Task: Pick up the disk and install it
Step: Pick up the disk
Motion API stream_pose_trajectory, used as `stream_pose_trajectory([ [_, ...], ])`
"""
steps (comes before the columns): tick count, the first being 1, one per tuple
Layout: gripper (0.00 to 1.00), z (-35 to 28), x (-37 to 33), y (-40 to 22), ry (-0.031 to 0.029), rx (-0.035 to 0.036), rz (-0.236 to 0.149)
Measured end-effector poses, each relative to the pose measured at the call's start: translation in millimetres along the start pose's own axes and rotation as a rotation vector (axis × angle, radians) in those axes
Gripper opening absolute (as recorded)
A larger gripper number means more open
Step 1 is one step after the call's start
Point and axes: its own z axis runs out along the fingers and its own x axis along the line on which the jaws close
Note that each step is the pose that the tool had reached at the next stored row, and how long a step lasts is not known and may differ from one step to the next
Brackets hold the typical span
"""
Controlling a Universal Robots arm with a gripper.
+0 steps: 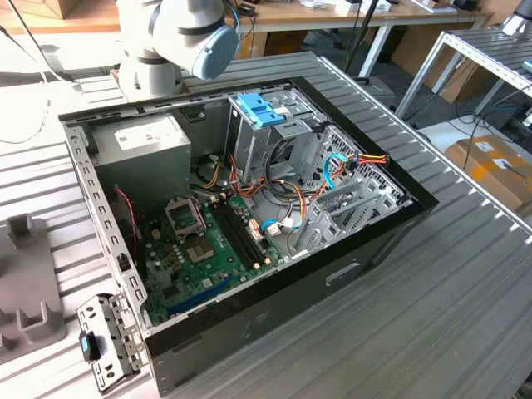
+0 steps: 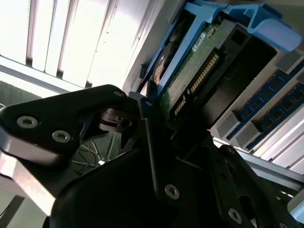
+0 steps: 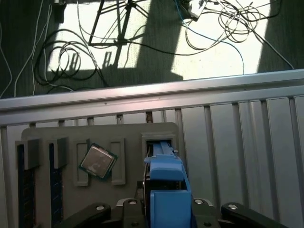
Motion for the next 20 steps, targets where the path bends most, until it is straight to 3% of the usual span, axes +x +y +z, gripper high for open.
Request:
stream_pose_trajectory([
  [3, 0.36, -0.1, -0.9, -8.0, 0.0006, -0.0002, -0.017],
  [6, 0.36, 0.1, -1.1, -11.1, 0.0035, -0.0009, -0.083],
  [10, 0.36, 0.1, -1.3, -12.0, 0.0036, -0.0007, -0.084],
  [13, 0.36, 0.1, -1.4, -12.3, 0.0050, -0.0010, -0.119],
  [20, 0.36, 0.1, -1.4, -12.3, 0.0053, -0.0012, -0.123],
])
